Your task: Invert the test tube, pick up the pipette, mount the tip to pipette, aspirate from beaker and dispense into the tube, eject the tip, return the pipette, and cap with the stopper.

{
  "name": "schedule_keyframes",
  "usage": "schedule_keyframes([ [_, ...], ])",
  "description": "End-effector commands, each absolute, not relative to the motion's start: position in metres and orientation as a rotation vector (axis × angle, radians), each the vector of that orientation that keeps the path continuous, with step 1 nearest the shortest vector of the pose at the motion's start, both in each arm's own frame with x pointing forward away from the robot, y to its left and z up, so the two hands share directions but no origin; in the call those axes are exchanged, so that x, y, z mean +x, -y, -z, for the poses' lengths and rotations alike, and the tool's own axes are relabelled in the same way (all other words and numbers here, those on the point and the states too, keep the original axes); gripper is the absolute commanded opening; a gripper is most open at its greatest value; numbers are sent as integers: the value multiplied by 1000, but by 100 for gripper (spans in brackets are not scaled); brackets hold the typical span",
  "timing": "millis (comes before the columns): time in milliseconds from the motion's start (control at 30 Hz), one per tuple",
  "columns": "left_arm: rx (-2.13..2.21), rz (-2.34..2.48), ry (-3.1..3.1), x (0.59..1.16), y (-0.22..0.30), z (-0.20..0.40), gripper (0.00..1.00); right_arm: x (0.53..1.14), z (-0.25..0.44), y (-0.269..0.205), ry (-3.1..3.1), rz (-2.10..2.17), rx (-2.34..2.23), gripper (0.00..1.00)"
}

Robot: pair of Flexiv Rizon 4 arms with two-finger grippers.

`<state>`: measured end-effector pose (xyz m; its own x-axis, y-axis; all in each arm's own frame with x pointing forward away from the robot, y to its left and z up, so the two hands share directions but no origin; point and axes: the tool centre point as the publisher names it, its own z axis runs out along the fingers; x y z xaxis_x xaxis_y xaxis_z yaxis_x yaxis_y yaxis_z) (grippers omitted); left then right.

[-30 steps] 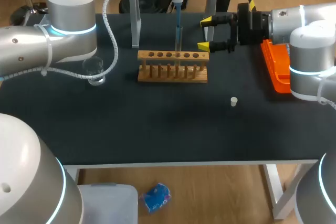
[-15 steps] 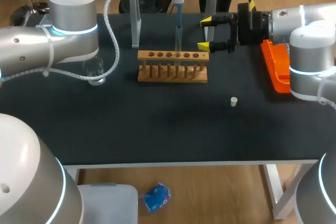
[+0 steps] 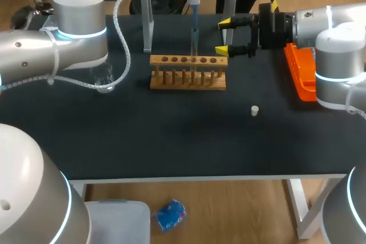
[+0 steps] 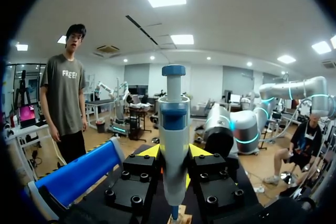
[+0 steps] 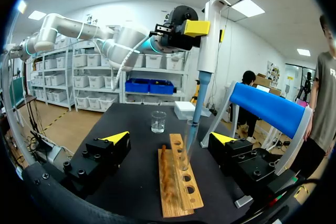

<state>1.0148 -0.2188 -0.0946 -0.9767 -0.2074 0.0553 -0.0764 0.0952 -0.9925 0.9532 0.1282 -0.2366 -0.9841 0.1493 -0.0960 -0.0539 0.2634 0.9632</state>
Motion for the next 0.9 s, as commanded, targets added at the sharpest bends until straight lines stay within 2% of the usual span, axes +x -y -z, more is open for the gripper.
schedule_keyframes([
  [33, -295, 2025, -2250, 1014, 220, 94, 0, 953, 237, -128, -2359, -1809, 88, 100],
  [433, -295, 2025, -2250, 1014, 220, 94, 0, 953, 234, -127, -2360, -1811, 82, 100],
  [900, -295, 2025, -2250, 1014, 220, 94, 0, 961, 155, -97, -2261, -1805, 47, 100],
])
